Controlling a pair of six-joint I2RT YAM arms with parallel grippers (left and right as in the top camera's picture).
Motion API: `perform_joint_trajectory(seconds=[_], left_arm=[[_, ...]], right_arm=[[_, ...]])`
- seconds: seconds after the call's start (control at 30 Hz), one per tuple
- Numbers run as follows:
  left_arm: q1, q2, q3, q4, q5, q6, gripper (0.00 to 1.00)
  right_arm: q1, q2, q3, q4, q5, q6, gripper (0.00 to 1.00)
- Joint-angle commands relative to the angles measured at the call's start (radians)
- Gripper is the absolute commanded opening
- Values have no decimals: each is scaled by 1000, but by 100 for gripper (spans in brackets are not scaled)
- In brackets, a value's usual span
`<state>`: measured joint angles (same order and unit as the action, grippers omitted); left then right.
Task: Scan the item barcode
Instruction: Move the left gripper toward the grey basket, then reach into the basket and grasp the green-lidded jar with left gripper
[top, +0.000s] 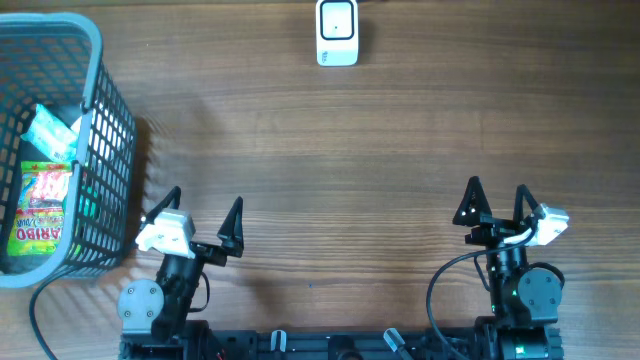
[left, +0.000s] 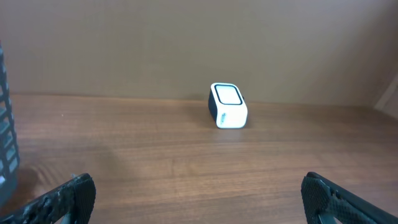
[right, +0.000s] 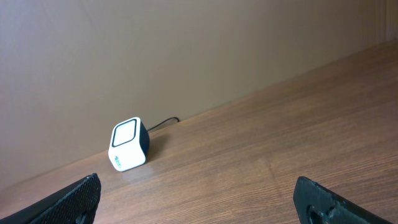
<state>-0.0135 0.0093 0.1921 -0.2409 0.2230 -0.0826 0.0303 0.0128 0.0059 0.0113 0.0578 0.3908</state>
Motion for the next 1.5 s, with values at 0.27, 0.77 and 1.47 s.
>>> perform_joint_trajectory(seconds=[0.27, 0.77, 1.47], left_arm=[[5, 350, 213, -19, 92, -30, 100], [5, 490, 307, -18, 112, -31, 100], [5, 968, 1155, -547, -39, -61, 100]], right_arm=[[6, -2, -1, 2, 18, -14, 100], [6, -2, -1, 3, 18, -14, 100], [6, -2, -1, 3, 18, -14, 100]])
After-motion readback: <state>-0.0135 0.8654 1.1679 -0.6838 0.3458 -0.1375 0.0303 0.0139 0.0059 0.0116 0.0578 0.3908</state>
